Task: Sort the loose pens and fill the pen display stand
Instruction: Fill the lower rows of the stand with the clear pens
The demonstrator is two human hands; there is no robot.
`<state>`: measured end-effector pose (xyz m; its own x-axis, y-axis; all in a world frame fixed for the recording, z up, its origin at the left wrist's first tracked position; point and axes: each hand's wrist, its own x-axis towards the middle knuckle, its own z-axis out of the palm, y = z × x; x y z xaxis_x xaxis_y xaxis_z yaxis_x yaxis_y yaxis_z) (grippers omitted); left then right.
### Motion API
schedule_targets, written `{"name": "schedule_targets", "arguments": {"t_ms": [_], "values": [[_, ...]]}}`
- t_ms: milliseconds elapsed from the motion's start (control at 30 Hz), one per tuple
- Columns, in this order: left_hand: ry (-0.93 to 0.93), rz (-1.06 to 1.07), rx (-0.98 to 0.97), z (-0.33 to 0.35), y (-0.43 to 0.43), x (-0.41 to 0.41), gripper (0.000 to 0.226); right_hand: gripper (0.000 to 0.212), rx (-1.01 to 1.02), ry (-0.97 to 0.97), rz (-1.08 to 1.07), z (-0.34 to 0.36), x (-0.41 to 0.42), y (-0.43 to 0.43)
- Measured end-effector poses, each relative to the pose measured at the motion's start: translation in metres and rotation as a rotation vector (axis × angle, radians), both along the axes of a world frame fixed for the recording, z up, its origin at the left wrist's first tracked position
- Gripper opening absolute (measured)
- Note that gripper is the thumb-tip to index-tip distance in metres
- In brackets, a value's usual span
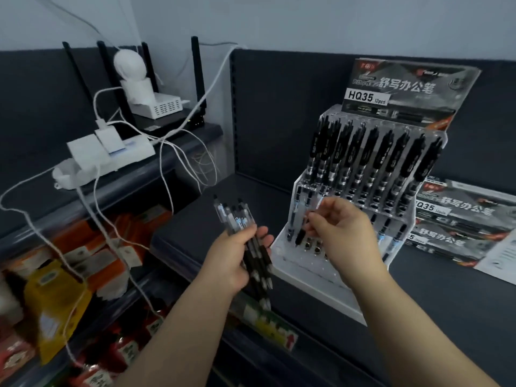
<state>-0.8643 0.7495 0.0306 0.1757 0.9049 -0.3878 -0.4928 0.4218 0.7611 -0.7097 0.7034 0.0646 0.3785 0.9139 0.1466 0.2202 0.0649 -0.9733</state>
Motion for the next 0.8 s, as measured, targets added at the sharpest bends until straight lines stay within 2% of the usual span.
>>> {"name": "schedule_targets", "arguments": {"t_ms": [200, 467, 800], "values": [[0.010, -0.143, 0.029, 0.000, 0.041, -0.015, 0.006, 0.010, 0.020, -0.105, -0.195, 0.000, -0.027, 0.026], [0.003, -0.303, 0.057, -0.009, 0.065, -0.031, 0.008, 0.011, -0.164, -0.515, -0.387, -0.024, -0.052, 0.034], [-0.007, -0.458, 0.065, -0.007, 0.063, -0.031, 0.013, 0.021, -0.224, -0.617, -0.442, -0.033, -0.061, 0.034]]}}
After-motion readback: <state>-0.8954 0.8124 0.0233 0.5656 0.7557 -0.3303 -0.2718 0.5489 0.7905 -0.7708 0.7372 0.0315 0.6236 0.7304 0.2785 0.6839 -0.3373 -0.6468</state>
